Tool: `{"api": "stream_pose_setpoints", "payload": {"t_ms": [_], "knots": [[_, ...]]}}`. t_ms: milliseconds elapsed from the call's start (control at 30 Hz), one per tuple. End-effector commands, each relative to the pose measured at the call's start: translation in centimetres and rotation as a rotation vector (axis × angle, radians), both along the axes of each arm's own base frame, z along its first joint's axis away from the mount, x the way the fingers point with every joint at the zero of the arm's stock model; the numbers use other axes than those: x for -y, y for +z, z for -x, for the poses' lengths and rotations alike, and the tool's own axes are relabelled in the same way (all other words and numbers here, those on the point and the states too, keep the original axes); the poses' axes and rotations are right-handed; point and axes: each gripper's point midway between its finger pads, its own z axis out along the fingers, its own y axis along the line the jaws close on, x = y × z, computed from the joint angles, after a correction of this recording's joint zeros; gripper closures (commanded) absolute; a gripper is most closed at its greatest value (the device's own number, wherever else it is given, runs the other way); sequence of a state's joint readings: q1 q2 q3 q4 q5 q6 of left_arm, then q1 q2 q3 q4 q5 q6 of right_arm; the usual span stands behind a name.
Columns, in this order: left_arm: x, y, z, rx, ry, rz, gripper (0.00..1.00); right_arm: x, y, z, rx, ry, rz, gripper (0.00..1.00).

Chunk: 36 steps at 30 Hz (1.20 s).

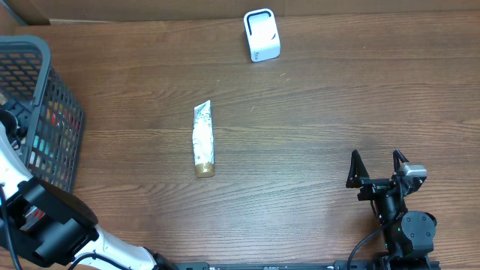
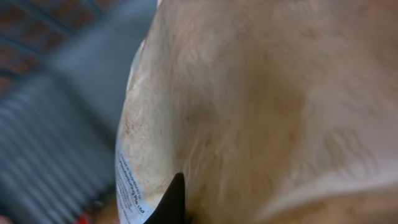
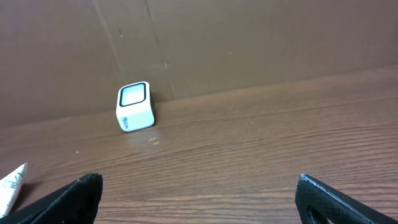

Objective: Scan the item barcode
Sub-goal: 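Search the basket and grasp the green toilet tissue pack with left gripper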

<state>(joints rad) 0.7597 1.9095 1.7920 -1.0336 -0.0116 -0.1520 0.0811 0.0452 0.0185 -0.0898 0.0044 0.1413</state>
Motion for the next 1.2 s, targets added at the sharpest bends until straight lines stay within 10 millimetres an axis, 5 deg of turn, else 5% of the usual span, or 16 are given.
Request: {"api": "stream_pose_setpoints", "payload": {"t_ms": [0, 67, 200, 300, 500, 800, 1167], "knots": [[1.8, -0.2, -1.0, 0.071, -0.014, 0.119, 0.96, -0.1, -0.3, 0.0, -0.002, 0.002, 0.004, 0.0], [1.8, -1.0, -0.9, 0.051, -0.01, 0.132, 0.92, -0.1, -0.3, 0.0, -0.003, 0.002, 0.004, 0.0], [1.4, -2.9, -0.7, 0.004, 0.002, 0.144, 0.57, -0.1, -0.3, 0.0, -0.003, 0.002, 0.004, 0.0], [1.1, -4.4, -0.6, -0.03, 0.009, 0.153, 0.49, -0.1, -0.3, 0.0, -0.002, 0.002, 0.004, 0.0], [0.1, -6.8, 0.1, -0.112, 0.03, 0.136, 0.47, -0.1, -0.3, 0.0, -0.003, 0.002, 0.004, 0.0], [-1.6, -6.3, -0.3, -0.116, 0.0, 0.049, 0.45, -0.1, -0.3, 0.0, -0.003, 0.002, 0.004, 0.0], [0.1, -7.5, -0.3, -0.101, 0.037, 0.157, 0.43, -0.1, -0.3, 0.0, -0.003, 0.002, 0.004, 0.0]]}}
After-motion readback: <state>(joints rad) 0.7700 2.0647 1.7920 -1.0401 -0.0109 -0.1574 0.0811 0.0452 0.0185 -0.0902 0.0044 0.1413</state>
